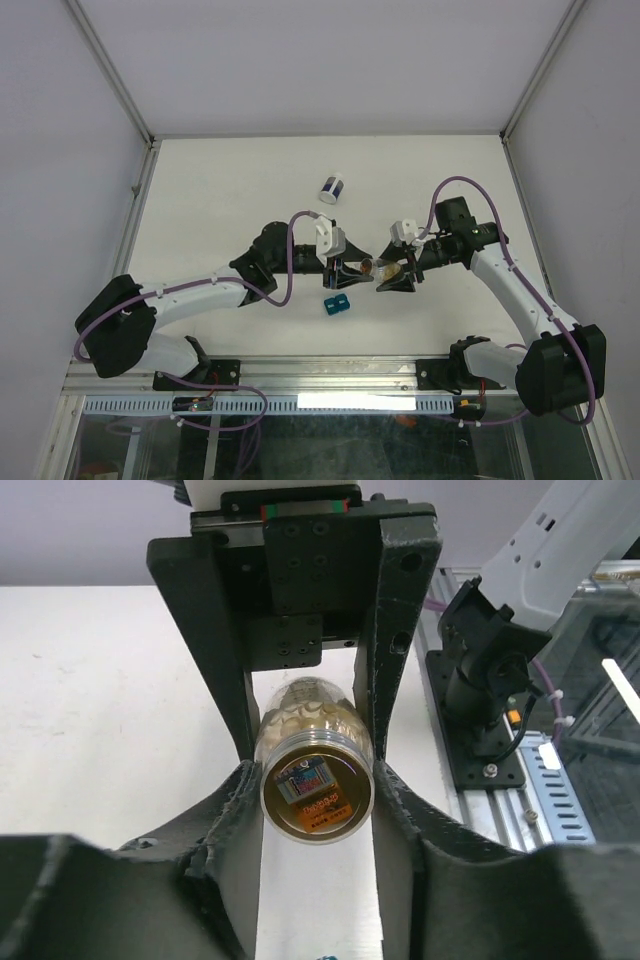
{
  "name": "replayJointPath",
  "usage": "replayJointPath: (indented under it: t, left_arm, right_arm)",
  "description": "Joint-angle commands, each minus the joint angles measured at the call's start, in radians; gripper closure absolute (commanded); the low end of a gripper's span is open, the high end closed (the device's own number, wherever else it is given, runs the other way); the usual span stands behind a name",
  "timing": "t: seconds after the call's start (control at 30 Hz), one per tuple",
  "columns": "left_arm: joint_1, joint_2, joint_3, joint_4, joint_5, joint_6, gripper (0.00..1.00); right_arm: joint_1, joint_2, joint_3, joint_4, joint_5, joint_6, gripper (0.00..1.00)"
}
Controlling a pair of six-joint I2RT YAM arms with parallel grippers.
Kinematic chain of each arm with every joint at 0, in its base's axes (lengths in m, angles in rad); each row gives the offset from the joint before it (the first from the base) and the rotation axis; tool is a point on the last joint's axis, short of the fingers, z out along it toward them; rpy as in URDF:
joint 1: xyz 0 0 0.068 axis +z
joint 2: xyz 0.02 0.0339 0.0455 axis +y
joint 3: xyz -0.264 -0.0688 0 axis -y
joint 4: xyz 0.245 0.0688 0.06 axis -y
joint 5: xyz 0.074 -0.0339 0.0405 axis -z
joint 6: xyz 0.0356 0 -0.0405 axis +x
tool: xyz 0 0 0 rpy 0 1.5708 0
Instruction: Sort the pills into containers
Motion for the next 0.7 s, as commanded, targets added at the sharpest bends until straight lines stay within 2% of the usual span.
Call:
replayJointPath:
  t: [0.0, 0.17, 0.3, 0.37, 0.47, 0.67]
  left_arm:
    - [-0.027, -0.030, -0.025, 0.131, -0.075, -0.123, 0.73]
    - [-0.069, -0.073, -0.070, 0.158, -0.275, -0.316, 0.98]
    - [-0.109, -0.086, -0.082, 0.141, -0.463, -0.532, 0.99]
    - [-0.118, -0.092, -0.078, 0.114, -0.529, -0.639, 0.92]
    - [-0.120, -0.107, -0.072, 0.098, -0.536, -0.690, 0.64]
    - [-0.121, -0.134, -0.081, 0.118, -0.496, -0.643, 0.18]
  right_arm:
    - [0.011, 0.000, 0.021, 0.009, -0.031, -0.015, 1.00]
    - [0.013, 0.006, 0.022, 0.009, -0.028, -0.015, 1.00]
    - [0.012, 0.010, 0.024, 0.009, -0.024, -0.014, 1.00]
    - [0.012, 0.011, 0.023, 0.008, -0.024, -0.014, 1.00]
    - [0.012, 0.010, 0.023, 0.008, -0.024, -0.012, 1.00]
    - [0.012, 0.009, 0.023, 0.008, -0.023, -0.012, 1.00]
